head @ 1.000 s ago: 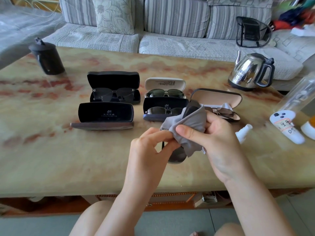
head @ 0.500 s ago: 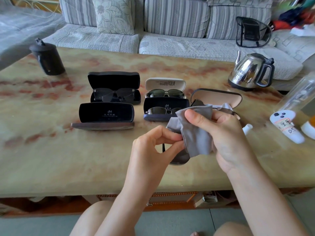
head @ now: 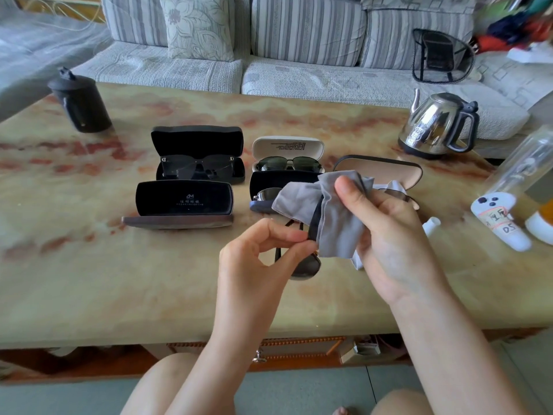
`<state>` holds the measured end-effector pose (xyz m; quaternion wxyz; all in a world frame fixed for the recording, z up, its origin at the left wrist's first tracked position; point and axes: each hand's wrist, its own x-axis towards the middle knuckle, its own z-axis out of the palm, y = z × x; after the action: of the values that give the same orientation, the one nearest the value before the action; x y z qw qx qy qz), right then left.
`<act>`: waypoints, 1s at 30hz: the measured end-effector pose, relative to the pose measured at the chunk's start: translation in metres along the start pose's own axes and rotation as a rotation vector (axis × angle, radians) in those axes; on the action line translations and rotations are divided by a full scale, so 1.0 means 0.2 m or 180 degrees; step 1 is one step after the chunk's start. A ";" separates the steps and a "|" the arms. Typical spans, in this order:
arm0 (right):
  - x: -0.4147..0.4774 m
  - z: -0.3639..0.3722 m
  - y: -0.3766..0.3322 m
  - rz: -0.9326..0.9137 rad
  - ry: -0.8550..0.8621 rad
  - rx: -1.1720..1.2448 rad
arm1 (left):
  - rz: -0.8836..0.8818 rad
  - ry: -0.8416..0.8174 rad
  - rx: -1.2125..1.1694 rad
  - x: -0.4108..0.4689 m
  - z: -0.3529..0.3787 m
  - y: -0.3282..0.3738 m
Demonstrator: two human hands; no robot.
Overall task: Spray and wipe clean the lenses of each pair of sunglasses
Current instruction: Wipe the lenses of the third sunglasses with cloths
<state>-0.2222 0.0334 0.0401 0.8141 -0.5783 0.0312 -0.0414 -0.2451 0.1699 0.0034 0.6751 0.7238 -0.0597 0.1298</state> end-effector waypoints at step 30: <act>0.06 -0.04 -0.04 0.0370 -0.0082 -0.0550 | 0.0105 -0.0337 0.0106 -0.01 0.03 -0.01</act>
<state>-0.2104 0.0220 0.0445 0.7626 -0.6441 0.0577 0.0162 -0.2452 0.1635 0.0011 0.6567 0.7396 -0.1050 0.1035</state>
